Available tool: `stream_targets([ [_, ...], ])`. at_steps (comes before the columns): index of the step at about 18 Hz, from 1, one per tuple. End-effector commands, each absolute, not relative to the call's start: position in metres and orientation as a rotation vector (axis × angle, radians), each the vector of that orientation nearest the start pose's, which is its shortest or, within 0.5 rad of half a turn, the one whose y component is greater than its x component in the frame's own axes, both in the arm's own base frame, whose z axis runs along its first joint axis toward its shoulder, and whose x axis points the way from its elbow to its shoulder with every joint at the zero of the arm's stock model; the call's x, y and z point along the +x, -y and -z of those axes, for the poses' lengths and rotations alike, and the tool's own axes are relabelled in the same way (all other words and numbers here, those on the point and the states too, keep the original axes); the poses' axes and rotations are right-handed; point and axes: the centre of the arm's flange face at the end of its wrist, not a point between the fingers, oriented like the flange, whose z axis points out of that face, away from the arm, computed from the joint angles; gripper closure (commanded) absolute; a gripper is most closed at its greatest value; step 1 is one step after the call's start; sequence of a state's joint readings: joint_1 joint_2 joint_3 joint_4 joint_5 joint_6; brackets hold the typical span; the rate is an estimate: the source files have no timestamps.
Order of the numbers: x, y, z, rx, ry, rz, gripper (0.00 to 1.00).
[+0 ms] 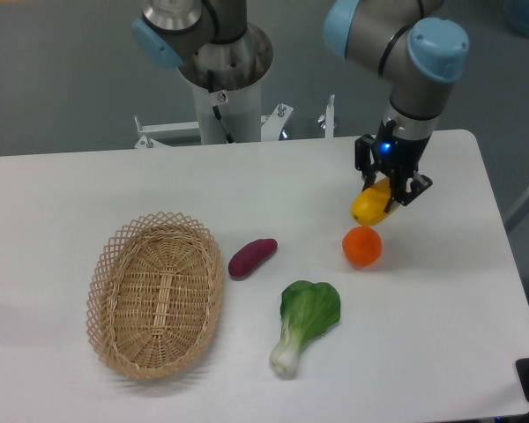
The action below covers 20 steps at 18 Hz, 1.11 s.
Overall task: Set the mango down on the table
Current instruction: 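Lift the yellow mango in the gripper up off the orange, then carry the mango past the orange and lower it toward the table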
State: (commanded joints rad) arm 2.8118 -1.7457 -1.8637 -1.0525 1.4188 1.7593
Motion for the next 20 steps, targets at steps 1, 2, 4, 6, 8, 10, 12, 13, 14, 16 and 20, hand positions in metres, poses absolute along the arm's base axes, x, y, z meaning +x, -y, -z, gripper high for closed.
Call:
stream_targets([
  [1,-0.452,-0.307,-0.305,-2.895,-0.799,-0.058,0.56],
  [2,-0.452,-0.300,-0.300,-2.899,-0.836,-0.047,0.56],
  [4,-0.456,-0.292,-0.295,-2.879,-0.917,-0.046,0.56],
  [6,-0.451,-0.291,-0.286,-2.866,-0.972,-0.021,0.56],
  [8,-0.447,-0.287,-0.271,-2.878,-1.047,-0.027,0.56],
  [10,-0.449,-0.278,-0.266,-2.890,-1.164,-0.066,0.56],
  [12,-0.456,-0.270,-0.253,-2.892,-1.188,-0.046,0.56],
  [13,-0.462,-0.265,-0.250,-2.893,-1.183,-0.054,0.56],
  [14,-0.464,-0.263,-0.248,-2.890,-1.192,-0.059,0.56],
  [16,-0.461,-0.260,-0.239,-2.890,-1.179,-0.036,0.57],
  [20,-0.461,-0.264,-0.224,-2.889,-1.174,-0.050,0.56],
])
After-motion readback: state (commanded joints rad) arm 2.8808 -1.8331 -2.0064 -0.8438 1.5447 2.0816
